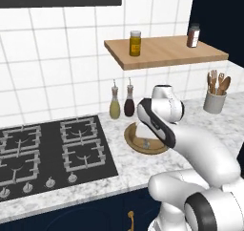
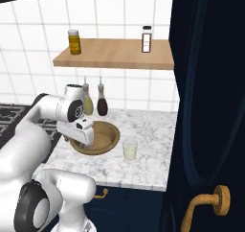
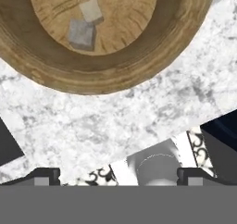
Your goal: Grab a lemon wedge from the fridge and one ice cube from the ice bowl, and put them in the glass of lemonade.
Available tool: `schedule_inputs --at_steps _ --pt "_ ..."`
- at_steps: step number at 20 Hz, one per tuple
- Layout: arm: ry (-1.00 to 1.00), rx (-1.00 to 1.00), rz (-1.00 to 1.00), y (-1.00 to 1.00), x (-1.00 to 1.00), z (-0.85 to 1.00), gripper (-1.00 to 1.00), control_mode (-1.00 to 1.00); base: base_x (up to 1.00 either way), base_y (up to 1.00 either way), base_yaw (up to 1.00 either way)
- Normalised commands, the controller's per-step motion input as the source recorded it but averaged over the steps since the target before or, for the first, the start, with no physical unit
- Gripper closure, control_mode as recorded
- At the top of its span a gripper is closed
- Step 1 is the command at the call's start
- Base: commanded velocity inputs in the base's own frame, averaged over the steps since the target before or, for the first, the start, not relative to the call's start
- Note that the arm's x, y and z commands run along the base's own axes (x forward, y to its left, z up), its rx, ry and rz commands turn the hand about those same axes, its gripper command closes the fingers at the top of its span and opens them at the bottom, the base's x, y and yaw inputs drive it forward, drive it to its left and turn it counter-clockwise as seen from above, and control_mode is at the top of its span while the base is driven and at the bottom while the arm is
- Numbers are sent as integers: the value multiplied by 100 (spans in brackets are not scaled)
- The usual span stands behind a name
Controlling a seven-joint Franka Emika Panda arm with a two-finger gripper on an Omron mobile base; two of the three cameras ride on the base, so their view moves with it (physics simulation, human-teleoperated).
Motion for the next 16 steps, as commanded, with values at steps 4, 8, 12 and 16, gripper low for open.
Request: schedule_inputs --at_steps 4,8,12,16 --pt "0 0 0 0 23 -13 -100 -100 0 0 0" --pt "0 0 0 0 27 -20 -100 -100 0 0 0" --pt "0 0 0 0 22 -35 -100 -100 0 0 0" --pt "0 0 0 0 22 -29 -100 -100 0 0 0"
